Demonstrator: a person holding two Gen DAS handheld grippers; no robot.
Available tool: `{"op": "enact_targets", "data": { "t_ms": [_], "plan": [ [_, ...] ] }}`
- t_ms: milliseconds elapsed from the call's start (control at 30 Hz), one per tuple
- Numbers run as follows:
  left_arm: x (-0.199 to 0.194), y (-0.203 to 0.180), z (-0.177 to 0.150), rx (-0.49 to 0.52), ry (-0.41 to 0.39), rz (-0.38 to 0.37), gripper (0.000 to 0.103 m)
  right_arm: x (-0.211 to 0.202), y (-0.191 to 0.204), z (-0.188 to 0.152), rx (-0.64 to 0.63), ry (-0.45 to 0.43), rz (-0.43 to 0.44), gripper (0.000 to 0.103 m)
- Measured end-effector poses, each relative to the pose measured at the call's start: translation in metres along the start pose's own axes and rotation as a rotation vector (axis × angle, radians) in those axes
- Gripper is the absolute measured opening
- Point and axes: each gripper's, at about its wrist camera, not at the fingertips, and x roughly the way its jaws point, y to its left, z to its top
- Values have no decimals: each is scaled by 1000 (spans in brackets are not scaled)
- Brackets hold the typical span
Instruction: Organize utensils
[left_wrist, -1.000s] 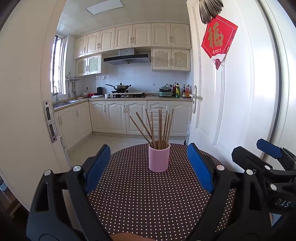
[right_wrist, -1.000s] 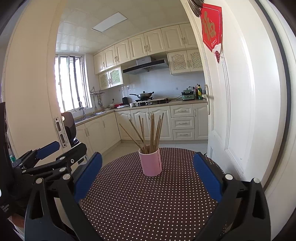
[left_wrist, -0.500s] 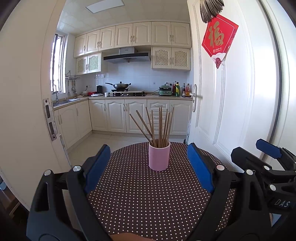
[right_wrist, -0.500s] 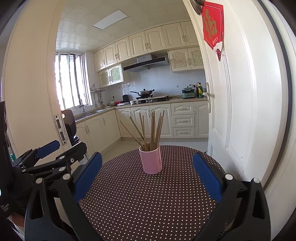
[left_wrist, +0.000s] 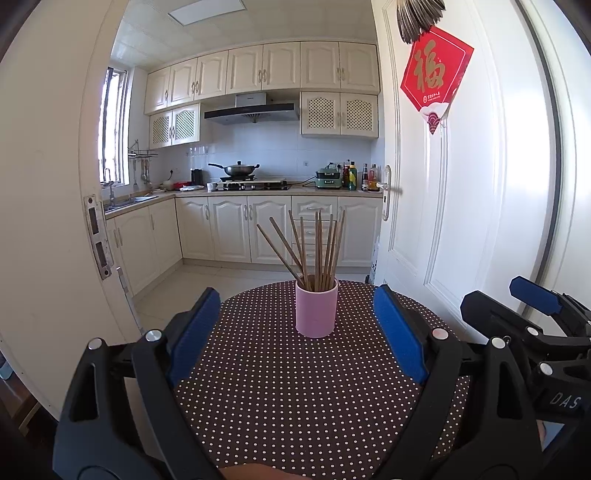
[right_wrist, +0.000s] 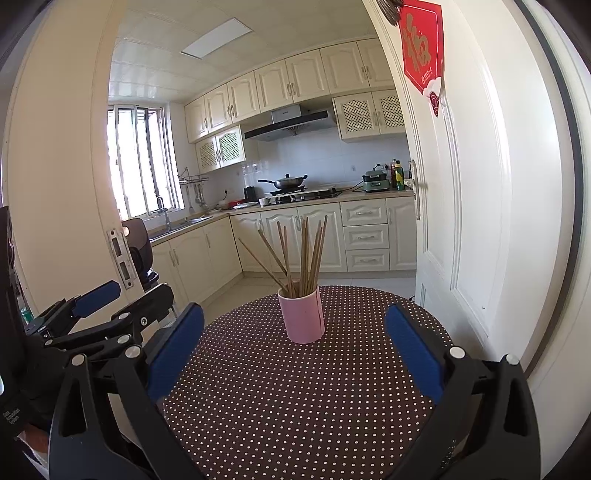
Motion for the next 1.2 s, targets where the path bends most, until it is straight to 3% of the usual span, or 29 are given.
{"op": "enact_targets", "data": {
  "t_ms": [1200],
  "plan": [
    [8, 5, 0, -2, 28, -11, 85, 7, 0, 0, 16, 38, 18, 95]
  ]
}}
